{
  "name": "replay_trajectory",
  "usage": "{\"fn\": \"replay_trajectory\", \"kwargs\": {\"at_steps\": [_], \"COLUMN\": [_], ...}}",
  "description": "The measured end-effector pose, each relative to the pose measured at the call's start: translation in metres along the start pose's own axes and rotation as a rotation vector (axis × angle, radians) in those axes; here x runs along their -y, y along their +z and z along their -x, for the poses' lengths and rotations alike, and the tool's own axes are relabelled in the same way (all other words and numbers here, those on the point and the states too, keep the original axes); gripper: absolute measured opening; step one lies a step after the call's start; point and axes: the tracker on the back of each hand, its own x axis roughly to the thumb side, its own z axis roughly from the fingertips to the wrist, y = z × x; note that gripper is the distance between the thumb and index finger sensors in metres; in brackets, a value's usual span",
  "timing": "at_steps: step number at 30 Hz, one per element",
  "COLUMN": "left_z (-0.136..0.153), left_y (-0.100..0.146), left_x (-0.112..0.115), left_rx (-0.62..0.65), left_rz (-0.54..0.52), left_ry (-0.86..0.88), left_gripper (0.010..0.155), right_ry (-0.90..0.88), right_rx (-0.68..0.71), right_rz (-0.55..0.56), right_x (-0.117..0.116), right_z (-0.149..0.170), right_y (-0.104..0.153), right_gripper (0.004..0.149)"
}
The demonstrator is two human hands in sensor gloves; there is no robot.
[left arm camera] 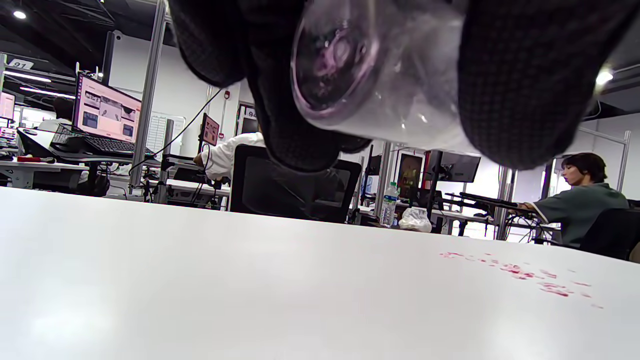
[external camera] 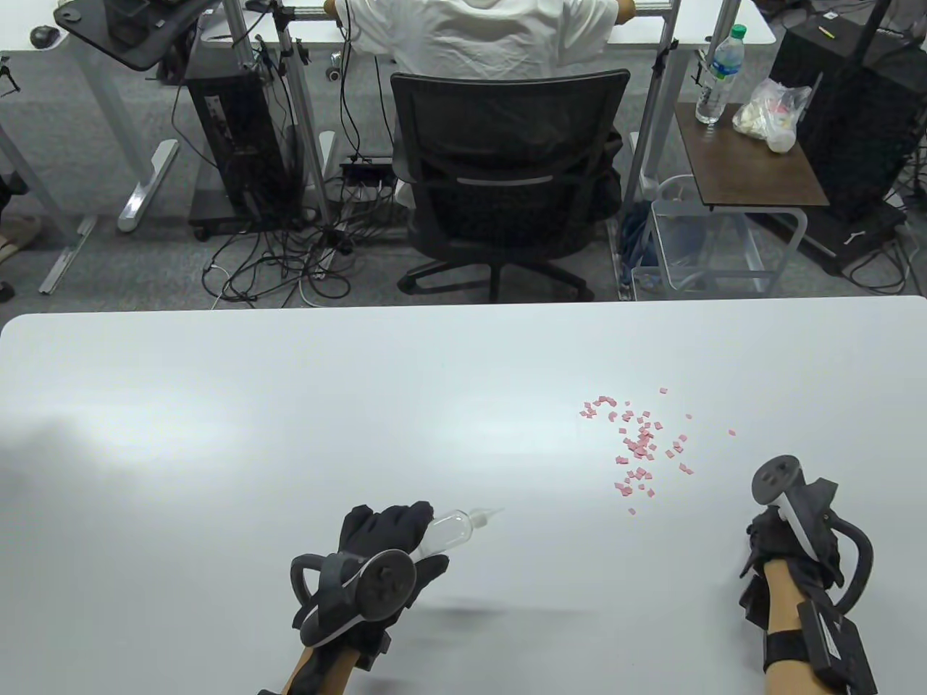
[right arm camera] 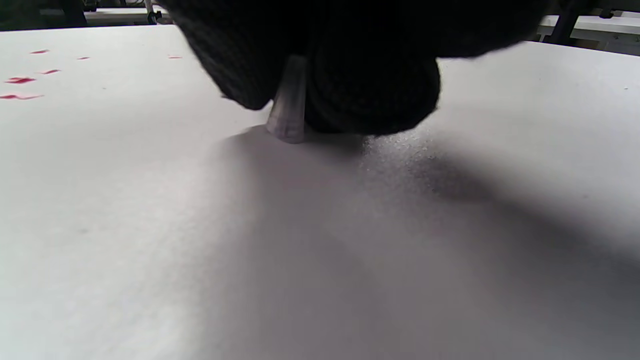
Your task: Squeeze empty conical bottle to blow paper scraps with air puff
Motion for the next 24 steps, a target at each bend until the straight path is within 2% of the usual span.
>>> {"fn": "replay_trajectory", "kwargs": {"at_steps": [4, 7, 11, 16, 18, 21, 24], "left_z": [0.001, 0.0, -0.002, -0.005, -0.006, -0.007, -0.01], "left_y": [0.0, 0.0, 0.001, 0.001, 0.002, 0.003, 0.004], "left_x": [0.0, 0.001, 0.002, 0.002, 0.002, 0.001, 0.0], "left_rx": [-0.003, -0.002, 0.009, 0.031, 0.055, 0.075, 0.101], "left_rz": [-0.002, 0.005, 0.01, 0.0, -0.005, -0.023, -0.044], "left_ry": [0.006, 0.012, 0.014, 0.068, 0.099, 0.125, 0.152], "left_gripper": [0.074, 0.074, 0.074, 0.073, 0.073, 0.073, 0.073], "right_ry": [0.006, -0.058, -0.133, -0.436, -0.651, -0.868, -0.946], "right_rx": [0.009, 0.074, 0.188, 0.419, 0.577, 0.784, 0.926], "right_rz": [-0.003, 0.074, 0.114, 0.092, 0.047, -0.007, -0.032], "right_x": [0.001, 0.011, 0.027, 0.054, 0.065, 0.071, 0.068], "right_z": [0.002, -0.003, -0.018, -0.045, -0.061, -0.082, -0.098], "right_y": [0.002, 0.011, 0.026, 0.059, 0.082, 0.119, 0.148], "right_gripper": [0.039, 0.039, 0.038, 0.038, 0.038, 0.039, 0.039]}}
